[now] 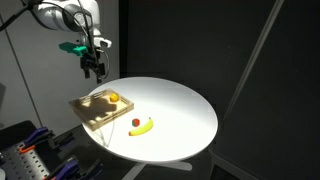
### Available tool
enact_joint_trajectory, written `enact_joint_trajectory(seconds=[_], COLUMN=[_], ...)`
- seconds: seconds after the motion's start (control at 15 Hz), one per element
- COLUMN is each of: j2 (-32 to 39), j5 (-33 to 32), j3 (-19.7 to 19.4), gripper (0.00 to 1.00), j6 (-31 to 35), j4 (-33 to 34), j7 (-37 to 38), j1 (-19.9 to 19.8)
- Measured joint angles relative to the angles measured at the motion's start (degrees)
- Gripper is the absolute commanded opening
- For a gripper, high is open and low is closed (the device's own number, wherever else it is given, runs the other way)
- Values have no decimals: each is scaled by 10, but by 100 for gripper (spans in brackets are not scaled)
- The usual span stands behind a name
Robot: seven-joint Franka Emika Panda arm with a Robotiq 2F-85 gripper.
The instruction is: Take the strawberry off of the tray
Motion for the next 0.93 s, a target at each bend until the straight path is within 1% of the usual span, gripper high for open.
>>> enact_joint_trajectory(seconds=[0.2, 0.67, 0.93], j2=[-34, -101, -107], j5=[1, 1, 1], j3=[0, 0, 1], gripper=[100, 100, 100], j6=[-6, -64, -74], j4=[-18, -41, -44], j7=[2, 17, 17], j1=[-1, -15, -17])
